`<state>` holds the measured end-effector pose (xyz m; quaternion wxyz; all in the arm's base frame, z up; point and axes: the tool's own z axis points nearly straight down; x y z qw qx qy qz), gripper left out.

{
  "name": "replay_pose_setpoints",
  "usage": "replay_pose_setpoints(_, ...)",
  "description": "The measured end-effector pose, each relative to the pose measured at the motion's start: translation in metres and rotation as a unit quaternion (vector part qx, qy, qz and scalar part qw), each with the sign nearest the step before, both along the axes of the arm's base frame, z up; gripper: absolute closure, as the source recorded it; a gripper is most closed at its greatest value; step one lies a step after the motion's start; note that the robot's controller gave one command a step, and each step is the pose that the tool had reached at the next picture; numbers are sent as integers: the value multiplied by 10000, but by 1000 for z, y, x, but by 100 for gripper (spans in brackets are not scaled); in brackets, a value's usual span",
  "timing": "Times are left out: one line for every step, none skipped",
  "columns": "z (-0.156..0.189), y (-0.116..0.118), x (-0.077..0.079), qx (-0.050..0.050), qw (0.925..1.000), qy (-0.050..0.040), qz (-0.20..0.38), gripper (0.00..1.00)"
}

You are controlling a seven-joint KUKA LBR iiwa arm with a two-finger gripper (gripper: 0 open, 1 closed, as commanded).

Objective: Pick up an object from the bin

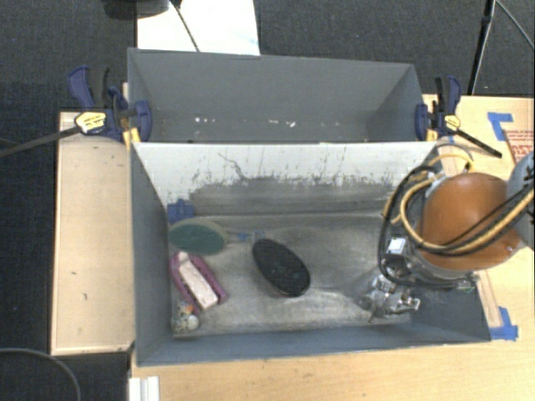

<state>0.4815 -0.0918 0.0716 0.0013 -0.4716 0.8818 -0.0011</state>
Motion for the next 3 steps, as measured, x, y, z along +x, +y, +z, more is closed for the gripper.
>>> replay_pose_setpoints(43, -5, -3, 5, 10000, -13, 74, 100)
replay_pose_setpoints(40, -5, -4, 12, 10000, 8, 69, 0)
replay_pose_setpoints(0, -44, 18, 128, 9980, 30, -619, 0)
